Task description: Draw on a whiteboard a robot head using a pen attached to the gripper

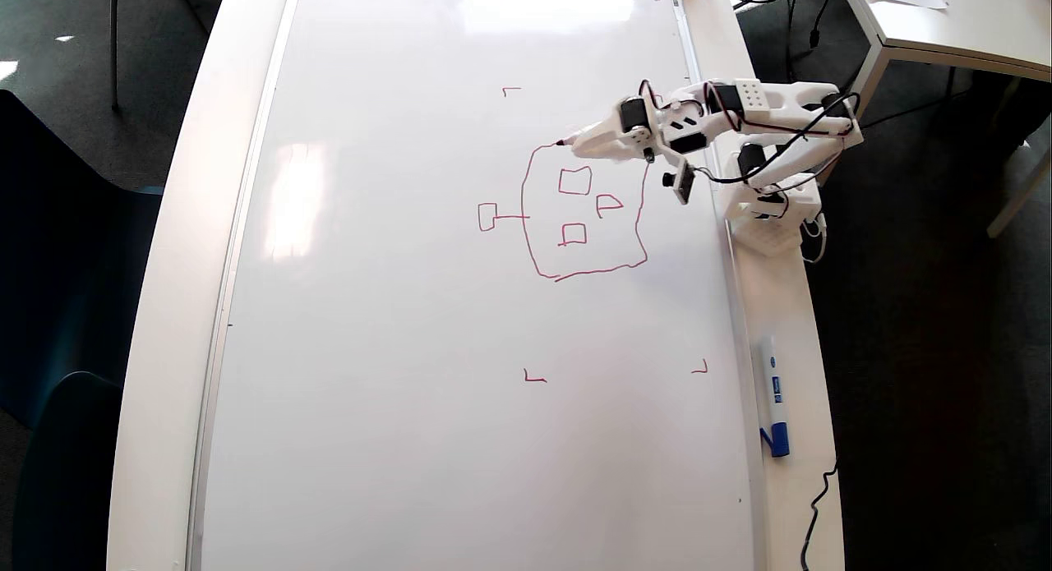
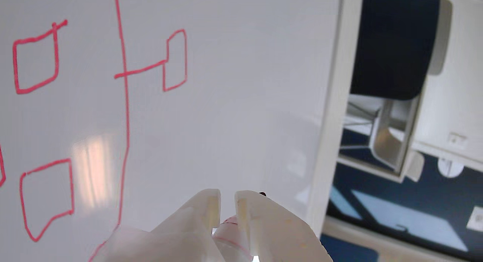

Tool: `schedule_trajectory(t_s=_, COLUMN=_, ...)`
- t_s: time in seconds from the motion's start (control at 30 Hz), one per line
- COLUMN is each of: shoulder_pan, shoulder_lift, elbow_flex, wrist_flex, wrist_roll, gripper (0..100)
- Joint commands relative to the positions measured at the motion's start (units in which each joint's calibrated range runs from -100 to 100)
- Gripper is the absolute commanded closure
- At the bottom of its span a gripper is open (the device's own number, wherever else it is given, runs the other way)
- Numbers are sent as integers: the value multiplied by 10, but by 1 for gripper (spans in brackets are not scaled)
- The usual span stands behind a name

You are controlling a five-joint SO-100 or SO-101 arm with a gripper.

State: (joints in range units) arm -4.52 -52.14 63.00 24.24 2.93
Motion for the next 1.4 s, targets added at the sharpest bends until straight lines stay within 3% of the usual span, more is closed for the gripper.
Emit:
schedule_trajectory(t_s=0.0, shoulder_pan=11, shoulder_lift=-90, elbow_flex=116, wrist_flex=-135, wrist_roll=31, gripper=99)
schedule_trajectory(t_s=0.2, shoulder_pan=19, shoulder_lift=-196, elbow_flex=279, wrist_flex=-350, wrist_roll=77, gripper=99)
schedule_trajectory(t_s=0.33, shoulder_pan=32, shoulder_lift=-250, elbow_flex=332, wrist_flex=-430, wrist_roll=100, gripper=99)
schedule_trajectory(t_s=0.5, shoulder_pan=38, shoulder_lift=-284, elbow_flex=368, wrist_flex=-484, wrist_roll=129, gripper=99)
schedule_trajectory(t_s=0.97, shoulder_pan=35, shoulder_lift=-370, elbow_flex=365, wrist_flex=-500, wrist_roll=152, gripper=99)
schedule_trajectory(t_s=1.2, shoulder_pan=35, shoulder_lift=-389, elbow_flex=368, wrist_flex=-649, wrist_roll=165, gripper=99)
schedule_trajectory(t_s=1.37, shoulder_pan=37, shoulder_lift=-389, elbow_flex=368, wrist_flex=-783, wrist_roll=203, gripper=99)
